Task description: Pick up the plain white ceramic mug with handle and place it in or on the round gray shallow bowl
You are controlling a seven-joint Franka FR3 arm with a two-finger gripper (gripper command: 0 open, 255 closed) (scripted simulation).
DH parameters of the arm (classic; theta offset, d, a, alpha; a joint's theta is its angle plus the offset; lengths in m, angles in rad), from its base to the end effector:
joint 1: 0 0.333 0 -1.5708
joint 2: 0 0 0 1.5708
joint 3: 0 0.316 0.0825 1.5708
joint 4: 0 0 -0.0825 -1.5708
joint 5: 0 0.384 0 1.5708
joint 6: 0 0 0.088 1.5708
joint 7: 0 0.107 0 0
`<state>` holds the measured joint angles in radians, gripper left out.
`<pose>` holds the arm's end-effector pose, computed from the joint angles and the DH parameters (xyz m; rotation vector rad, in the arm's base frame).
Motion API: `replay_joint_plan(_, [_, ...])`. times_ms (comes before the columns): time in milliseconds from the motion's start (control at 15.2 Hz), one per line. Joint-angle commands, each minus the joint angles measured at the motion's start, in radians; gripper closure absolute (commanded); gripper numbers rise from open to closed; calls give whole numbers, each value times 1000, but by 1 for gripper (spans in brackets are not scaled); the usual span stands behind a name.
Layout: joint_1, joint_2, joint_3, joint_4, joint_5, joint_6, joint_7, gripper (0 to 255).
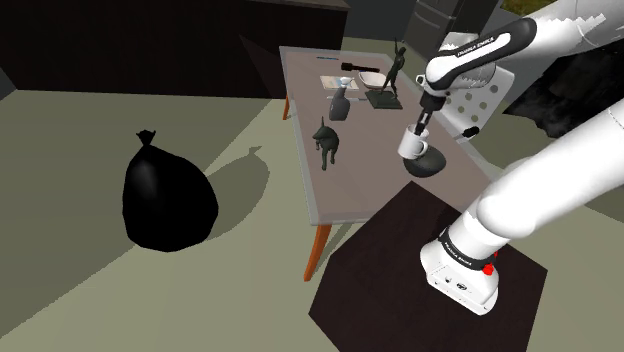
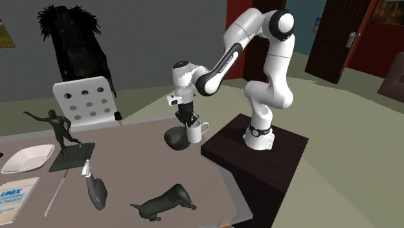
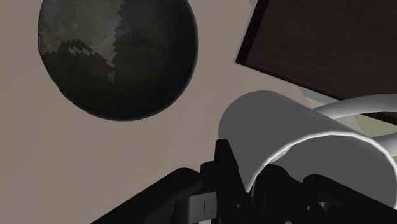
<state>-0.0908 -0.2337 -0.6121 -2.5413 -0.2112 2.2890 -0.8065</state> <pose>0.3312 -0.2801 0.3358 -3.0954 -0.4106 0.0800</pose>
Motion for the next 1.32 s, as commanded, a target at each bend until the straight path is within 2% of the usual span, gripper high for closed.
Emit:
replay_joint_plan(0, [-14,14,-30,30,3,-13,-51,255])
replay_joint_plan(396, [-49,112,-139,157,60,-42,-247,255])
replay_joint_plan(660, [-78,224,-212,276,153,-70,-416,255])
replay_joint_plan(1254, [-92,335,-203,233,260,50,-490,255])
